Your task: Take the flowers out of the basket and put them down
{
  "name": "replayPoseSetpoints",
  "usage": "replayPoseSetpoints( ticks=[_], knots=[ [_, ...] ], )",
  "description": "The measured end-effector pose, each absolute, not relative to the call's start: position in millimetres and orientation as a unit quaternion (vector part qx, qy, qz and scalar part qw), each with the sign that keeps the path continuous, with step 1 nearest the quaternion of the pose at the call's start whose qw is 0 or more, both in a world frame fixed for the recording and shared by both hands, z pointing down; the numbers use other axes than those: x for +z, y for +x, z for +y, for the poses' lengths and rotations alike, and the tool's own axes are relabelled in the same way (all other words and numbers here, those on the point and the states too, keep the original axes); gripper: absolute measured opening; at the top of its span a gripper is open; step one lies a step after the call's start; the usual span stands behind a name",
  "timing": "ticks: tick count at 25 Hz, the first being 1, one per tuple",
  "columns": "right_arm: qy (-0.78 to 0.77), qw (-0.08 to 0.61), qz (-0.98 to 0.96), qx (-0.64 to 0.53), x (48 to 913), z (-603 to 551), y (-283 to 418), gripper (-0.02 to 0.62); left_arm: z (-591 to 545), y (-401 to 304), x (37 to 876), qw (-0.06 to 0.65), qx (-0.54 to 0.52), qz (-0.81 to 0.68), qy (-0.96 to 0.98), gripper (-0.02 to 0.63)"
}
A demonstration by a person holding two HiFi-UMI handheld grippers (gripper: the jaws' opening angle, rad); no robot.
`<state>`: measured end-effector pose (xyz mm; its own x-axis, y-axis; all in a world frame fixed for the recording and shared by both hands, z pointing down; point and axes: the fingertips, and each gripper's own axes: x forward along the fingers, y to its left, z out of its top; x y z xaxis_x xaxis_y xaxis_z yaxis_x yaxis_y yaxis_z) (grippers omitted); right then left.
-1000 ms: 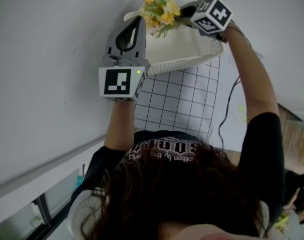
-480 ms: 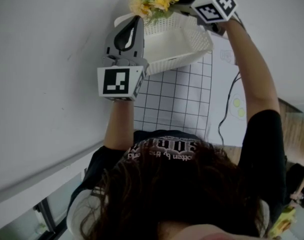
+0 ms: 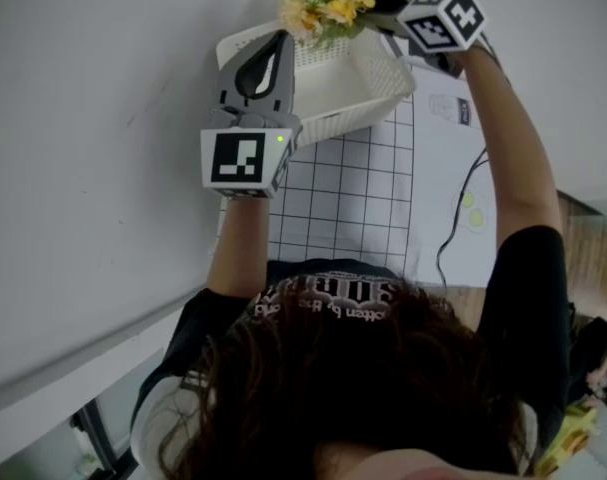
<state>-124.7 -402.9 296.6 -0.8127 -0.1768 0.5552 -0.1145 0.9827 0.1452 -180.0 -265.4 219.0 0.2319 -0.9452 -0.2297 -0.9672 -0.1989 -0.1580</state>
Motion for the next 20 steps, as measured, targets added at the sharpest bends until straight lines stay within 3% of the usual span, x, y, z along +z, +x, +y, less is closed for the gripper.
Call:
replayPoseSetpoints(
  ticks=[20],
  knots=[
    [0.187, 0.299, -0.935, -0.025, 294.6, -400.1, 21.2, 0.061, -270.9, -75.0, 218.9, 0.131, 0.055, 0.539, -0.83, 0.002]
  ],
)
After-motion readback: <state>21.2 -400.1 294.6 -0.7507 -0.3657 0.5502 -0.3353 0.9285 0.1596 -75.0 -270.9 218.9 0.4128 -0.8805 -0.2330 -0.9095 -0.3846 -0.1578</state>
